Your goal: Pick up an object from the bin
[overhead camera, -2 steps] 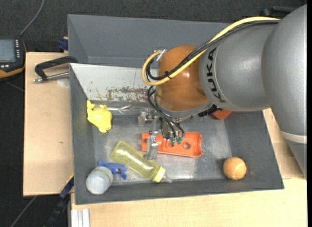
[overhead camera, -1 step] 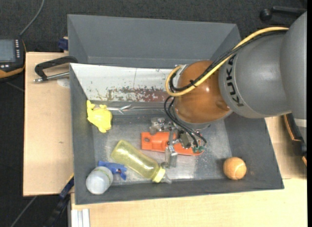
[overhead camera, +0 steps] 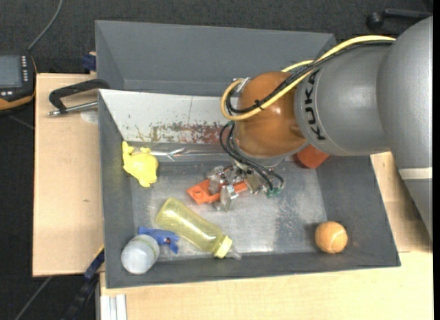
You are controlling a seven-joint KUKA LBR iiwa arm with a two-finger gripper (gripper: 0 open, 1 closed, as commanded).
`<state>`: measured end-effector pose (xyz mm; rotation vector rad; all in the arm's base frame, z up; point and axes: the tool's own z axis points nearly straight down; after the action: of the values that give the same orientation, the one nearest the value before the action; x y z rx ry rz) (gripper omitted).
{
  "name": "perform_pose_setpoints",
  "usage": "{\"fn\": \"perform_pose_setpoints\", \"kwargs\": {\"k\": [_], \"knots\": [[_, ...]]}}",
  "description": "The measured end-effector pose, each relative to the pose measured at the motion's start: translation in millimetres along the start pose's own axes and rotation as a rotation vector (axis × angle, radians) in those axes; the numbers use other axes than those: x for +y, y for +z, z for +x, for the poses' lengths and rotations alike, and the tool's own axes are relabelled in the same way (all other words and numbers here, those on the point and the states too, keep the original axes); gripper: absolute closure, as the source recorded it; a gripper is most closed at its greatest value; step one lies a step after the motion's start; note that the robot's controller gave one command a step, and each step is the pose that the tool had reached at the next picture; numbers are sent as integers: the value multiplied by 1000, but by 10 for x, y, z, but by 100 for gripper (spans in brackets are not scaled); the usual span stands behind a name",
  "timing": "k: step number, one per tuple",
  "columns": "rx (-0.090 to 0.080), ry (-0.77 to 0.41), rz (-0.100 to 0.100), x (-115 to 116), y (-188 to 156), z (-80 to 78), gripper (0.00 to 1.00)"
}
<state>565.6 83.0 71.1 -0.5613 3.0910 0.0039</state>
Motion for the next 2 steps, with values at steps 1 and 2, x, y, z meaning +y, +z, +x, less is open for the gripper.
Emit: {"fn": "perform_pose_setpoints", "kwargs": {"k": [1,2], "knots": [[0,0,0,-1,0,0,100],[-13,-10,1,22,-422,-309,0]]}}
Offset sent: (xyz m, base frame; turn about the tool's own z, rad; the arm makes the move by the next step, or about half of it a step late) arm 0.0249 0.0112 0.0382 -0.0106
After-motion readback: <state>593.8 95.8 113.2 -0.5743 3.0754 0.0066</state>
